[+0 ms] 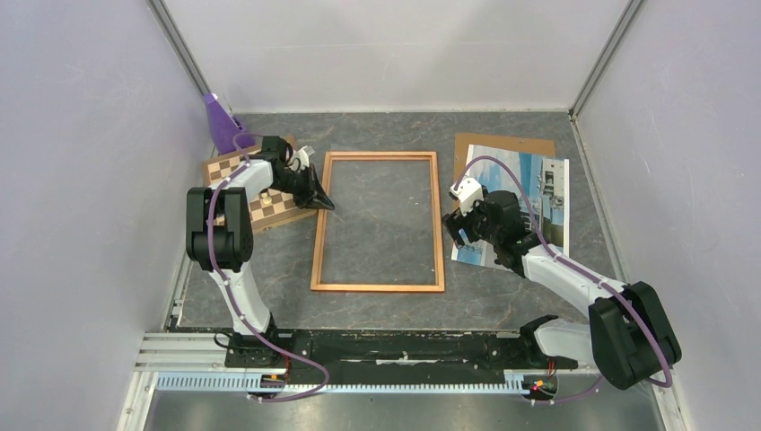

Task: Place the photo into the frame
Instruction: Place the photo frame item in the photo frame.

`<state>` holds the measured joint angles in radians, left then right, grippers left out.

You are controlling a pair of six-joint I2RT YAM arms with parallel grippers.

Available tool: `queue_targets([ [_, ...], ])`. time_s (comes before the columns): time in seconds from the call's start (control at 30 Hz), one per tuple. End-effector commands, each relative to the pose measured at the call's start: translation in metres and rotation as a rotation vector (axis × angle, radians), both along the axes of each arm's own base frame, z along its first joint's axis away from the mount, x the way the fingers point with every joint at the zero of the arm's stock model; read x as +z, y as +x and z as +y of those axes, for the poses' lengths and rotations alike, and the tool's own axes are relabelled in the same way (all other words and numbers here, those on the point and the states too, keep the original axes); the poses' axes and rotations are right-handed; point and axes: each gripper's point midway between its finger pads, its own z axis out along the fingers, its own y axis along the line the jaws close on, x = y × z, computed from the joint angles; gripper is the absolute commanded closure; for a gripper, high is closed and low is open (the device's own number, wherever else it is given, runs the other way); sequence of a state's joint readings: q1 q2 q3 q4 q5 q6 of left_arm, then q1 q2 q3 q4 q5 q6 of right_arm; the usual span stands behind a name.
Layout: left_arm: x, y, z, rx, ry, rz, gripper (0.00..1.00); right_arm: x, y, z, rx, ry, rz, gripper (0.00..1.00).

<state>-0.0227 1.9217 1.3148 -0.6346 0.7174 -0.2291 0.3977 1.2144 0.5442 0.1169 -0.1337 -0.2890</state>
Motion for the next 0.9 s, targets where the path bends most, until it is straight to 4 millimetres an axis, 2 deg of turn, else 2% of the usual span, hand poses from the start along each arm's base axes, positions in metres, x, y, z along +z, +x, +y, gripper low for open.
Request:
queue_targets([
  [0.0,0.007,0.003,-0.005,0.008,-0.045,-0.02,0.98,0.022,0.011,0.005,0.007,0.017,-0.065,0.17],
  [0.47,0.003,-0.001,-0.005,0.036,-0.048,-0.014,0.98,0.021,0.011,0.008,0.017,0.022,-0.057,0.17],
  [0.73,0.0,-0.001,-0.004,0.036,-0.039,-0.018,0.98,0.023,0.011,0.022,0.07,0.029,-0.049,0.17],
  [0.87,-0.001,0.0,-0.003,0.04,-0.026,-0.021,0.98,0.024,0.012,0.038,0.108,0.017,-0.056,0.17],
])
